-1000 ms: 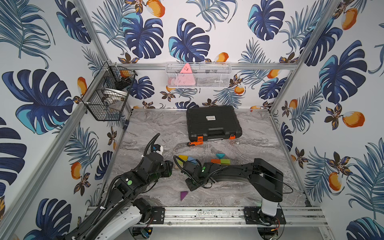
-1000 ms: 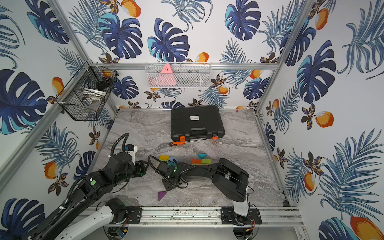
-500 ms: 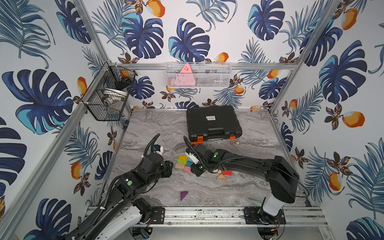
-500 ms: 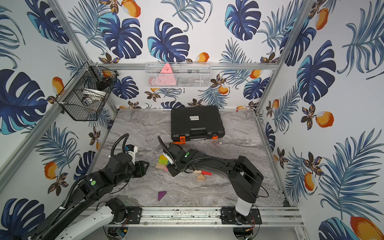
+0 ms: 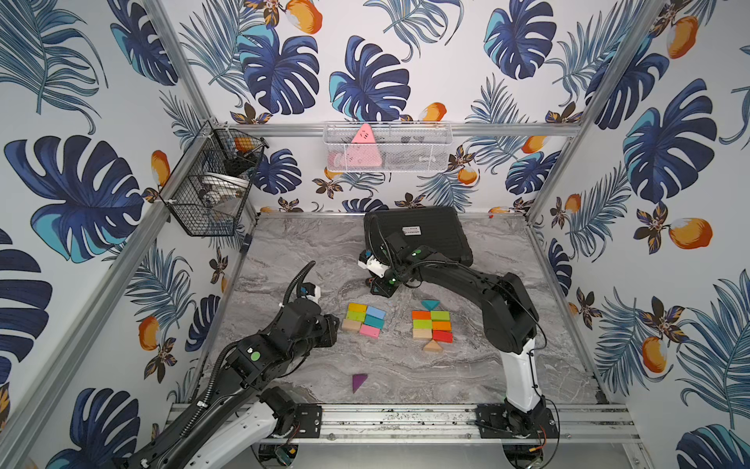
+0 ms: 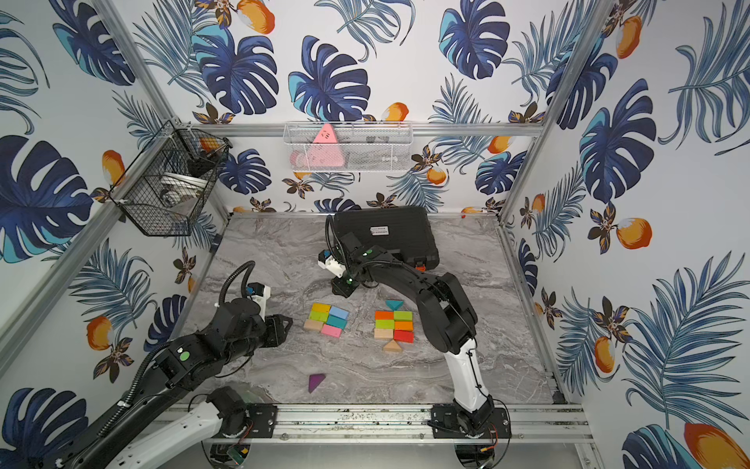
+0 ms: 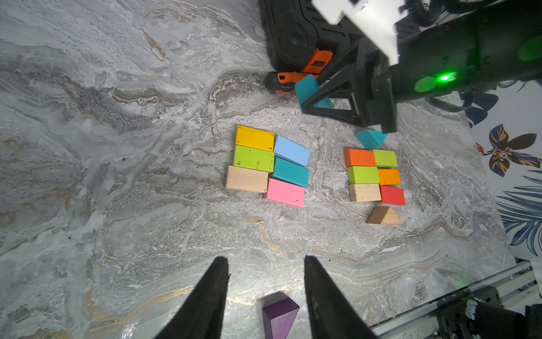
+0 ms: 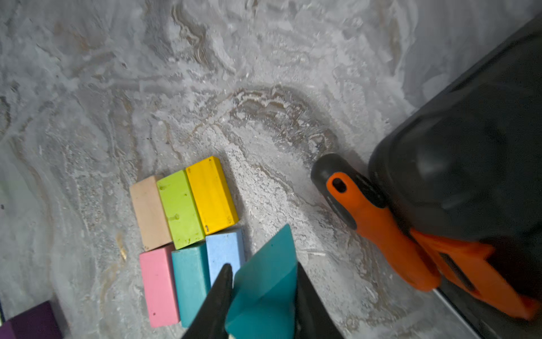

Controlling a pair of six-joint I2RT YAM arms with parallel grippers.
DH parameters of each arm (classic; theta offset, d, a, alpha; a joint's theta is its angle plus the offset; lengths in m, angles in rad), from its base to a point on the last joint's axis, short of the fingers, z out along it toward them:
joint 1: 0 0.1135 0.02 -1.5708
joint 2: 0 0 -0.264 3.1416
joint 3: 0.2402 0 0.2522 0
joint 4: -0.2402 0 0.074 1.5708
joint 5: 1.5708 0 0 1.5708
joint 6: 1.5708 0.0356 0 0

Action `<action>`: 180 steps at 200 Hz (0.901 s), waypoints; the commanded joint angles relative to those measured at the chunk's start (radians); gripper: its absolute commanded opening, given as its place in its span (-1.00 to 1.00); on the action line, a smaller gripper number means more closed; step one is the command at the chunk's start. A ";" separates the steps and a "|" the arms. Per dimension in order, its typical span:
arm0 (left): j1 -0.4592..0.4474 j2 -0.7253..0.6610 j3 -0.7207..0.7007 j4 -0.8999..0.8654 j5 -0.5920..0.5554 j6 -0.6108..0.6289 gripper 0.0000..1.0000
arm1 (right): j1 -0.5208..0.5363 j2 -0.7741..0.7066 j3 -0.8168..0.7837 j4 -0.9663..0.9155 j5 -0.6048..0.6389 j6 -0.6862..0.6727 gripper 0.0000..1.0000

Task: Assemble a piece of candy with building blocks
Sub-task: Assemble the building block at the center of the board.

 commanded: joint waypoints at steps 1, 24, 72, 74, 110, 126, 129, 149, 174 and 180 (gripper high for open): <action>-0.010 -0.002 0.002 0.006 -0.029 0.000 -0.04 | 0.000 0.041 0.048 -0.068 -0.030 -0.075 -0.64; -0.020 -0.006 0.002 0.002 -0.041 -0.003 -0.04 | 0.000 0.091 0.095 -0.086 -0.028 -0.076 -0.63; -0.029 0.005 0.006 -0.004 -0.052 -0.003 -0.04 | 0.001 0.162 0.156 -0.086 -0.045 -0.090 -0.59; -0.029 0.006 0.007 -0.004 -0.052 -0.004 -0.04 | 0.002 0.165 0.161 -0.089 -0.045 -0.091 -0.59; -0.031 0.002 0.002 -0.001 -0.060 -0.006 -0.04 | 0.002 0.183 0.167 -0.083 -0.064 -0.108 -0.55; -0.032 0.007 0.001 0.002 -0.058 -0.006 -0.04 | 0.002 0.193 0.171 -0.090 -0.072 -0.122 -0.52; -0.031 0.009 0.001 0.001 -0.057 -0.005 -0.04 | 0.002 0.196 0.172 -0.092 -0.075 -0.124 -0.51; -0.031 0.014 0.005 -0.002 -0.057 -0.005 -0.04 | 0.002 0.208 0.183 -0.095 -0.085 -0.125 -0.48; -0.031 0.011 0.003 -0.003 -0.061 -0.006 -0.04 | 0.003 0.216 0.186 -0.091 -0.091 -0.117 -0.40; -0.033 0.009 0.003 -0.001 -0.061 -0.006 -0.04 | 0.003 0.215 0.185 -0.088 -0.088 -0.114 -0.37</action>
